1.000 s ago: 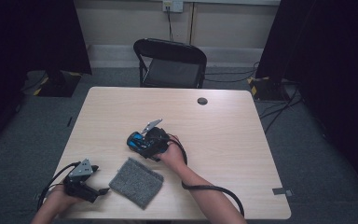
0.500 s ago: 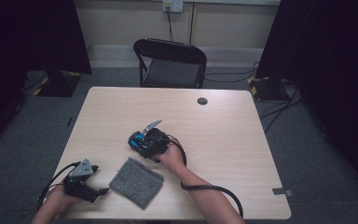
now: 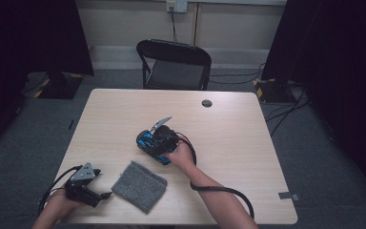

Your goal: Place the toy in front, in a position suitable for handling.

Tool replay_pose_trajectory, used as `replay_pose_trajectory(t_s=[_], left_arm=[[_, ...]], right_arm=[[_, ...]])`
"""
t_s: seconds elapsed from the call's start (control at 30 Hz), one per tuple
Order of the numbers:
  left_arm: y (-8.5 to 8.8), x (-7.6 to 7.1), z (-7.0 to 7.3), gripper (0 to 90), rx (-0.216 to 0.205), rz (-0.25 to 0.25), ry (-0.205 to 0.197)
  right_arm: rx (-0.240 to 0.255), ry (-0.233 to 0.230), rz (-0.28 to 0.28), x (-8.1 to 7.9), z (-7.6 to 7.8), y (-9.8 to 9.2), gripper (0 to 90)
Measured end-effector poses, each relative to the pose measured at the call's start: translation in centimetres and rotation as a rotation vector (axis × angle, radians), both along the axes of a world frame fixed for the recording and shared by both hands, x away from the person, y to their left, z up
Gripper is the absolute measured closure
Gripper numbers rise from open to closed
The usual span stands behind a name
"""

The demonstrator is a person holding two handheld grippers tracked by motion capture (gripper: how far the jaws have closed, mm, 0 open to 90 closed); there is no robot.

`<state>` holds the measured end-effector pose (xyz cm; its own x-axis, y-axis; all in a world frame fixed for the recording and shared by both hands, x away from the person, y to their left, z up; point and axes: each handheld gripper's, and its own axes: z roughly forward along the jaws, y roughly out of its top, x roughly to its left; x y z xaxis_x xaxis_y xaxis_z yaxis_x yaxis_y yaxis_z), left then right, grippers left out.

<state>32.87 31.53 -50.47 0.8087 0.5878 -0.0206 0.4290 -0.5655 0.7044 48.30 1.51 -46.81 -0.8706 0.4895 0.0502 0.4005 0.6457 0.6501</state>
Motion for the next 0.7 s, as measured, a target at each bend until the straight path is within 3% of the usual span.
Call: replay_pose_trajectory(t_s=[0.37,0.7], left_arm=[[0.0,0.0,0.0,0.1,0.000,0.000,0.000],[0.0,0.0,0.0,0.1,-0.001,-0.001,0.000]], right_arm=[[0.008,0.006,-0.002,0.0,1.0,0.0,28.0],[-0.007,0.013,-0.013,0.1,-0.9,0.9,28.7]])
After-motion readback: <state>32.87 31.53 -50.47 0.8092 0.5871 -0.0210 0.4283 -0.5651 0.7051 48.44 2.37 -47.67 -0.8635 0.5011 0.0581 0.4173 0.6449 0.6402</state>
